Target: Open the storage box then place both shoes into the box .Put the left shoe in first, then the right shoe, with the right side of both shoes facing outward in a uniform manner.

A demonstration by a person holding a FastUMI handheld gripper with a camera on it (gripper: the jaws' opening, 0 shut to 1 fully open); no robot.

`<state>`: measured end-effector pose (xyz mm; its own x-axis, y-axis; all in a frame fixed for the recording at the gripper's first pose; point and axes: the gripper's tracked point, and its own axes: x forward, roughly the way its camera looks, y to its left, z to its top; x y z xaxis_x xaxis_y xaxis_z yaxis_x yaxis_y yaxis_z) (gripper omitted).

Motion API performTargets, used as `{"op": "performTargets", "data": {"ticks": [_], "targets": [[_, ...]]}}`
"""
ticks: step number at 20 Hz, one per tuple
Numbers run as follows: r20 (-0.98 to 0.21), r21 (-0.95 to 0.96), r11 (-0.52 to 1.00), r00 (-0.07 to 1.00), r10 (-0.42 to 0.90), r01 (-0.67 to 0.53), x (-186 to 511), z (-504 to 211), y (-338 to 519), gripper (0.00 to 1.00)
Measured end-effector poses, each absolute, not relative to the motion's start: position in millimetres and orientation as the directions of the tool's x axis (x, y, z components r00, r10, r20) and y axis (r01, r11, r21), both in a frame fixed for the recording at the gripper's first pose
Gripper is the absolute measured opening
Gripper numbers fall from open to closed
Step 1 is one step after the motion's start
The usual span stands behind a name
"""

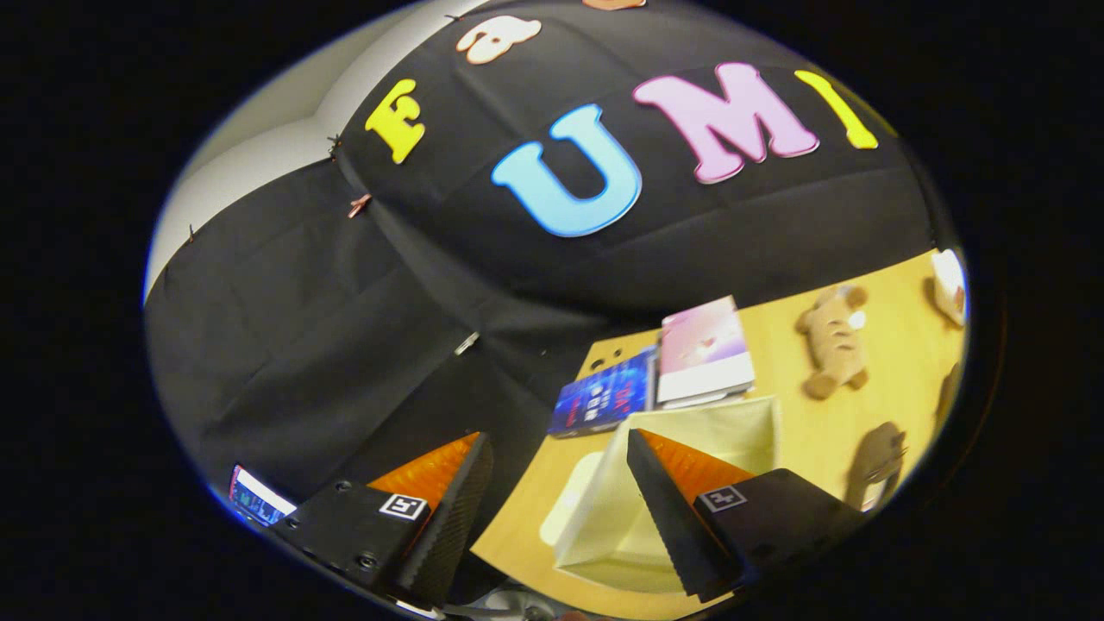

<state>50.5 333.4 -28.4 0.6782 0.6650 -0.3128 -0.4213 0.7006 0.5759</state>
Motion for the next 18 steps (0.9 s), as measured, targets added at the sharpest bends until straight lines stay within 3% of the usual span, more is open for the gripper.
{"op": "performTargets", "data": {"ticks": [4,8,14,18], "targets": [[-0.28,0.459,0.822,0.823,0.495,-0.338,74,-26,222,0.97],[-0.339,0.305,0.918,0.872,0.353,-0.253,69,-66,129,0.98],[-0.499,0.163,0.981,0.849,0.174,-0.105,53,-165,36,0.98],[-0.593,0.09,0.986,0.788,0.165,-0.139,40,-229,20,0.98]]}}
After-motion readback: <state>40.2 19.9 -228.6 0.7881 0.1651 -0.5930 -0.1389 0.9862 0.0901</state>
